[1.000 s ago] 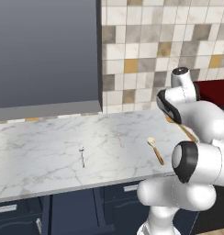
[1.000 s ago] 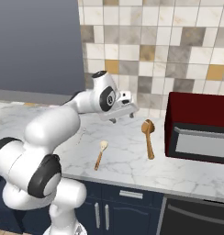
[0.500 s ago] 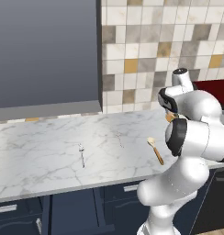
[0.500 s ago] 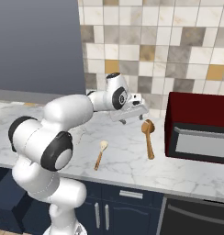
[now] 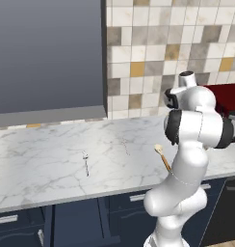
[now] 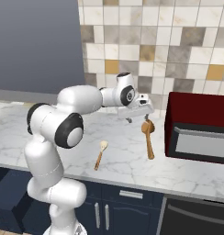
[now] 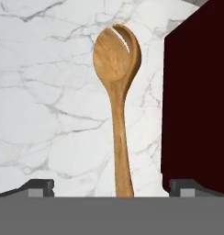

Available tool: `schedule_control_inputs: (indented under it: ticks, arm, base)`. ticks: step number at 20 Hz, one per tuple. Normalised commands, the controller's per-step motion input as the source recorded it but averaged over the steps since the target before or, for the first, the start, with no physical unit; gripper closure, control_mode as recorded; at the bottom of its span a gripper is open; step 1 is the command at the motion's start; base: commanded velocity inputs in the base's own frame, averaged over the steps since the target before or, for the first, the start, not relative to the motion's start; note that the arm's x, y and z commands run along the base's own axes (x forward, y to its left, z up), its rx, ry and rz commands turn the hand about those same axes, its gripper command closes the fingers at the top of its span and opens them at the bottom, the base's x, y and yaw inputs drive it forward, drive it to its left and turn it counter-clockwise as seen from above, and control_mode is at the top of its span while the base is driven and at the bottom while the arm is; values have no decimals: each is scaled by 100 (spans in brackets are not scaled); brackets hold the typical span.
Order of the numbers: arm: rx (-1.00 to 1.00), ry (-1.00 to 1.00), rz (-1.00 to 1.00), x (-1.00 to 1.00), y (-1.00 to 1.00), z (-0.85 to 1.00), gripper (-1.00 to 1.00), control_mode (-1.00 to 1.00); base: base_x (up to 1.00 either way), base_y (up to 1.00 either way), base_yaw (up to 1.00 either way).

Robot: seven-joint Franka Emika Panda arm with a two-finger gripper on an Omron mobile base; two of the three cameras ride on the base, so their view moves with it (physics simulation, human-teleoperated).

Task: Organize the utensils by type. Pick up the wooden spoons from the counter and place them in the open cabinet. Then pick up the metallic utensils from the counter and place them in the open drawer.

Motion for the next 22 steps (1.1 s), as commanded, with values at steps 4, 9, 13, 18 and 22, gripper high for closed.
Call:
schedule_control_inputs:
  ticks: [4, 9, 13, 18, 22]
  arm:
    - [3, 8, -1, 45, -24, -23, -100, -100]
    - [5, 3, 0, 41, -11, -26, -100, -100]
    - [3, 1, 0, 30, -8, -28, -100, -100]
    - [0, 0, 0, 21, -12, -25, -100, -100]
    - [0, 0, 0, 33, -9, -25, -100, -100]
  base:
    - [0, 0, 0]
    - [0, 0, 0]
    - [0, 0, 0]
    - [0, 0, 0]
    - [0, 0, 0]
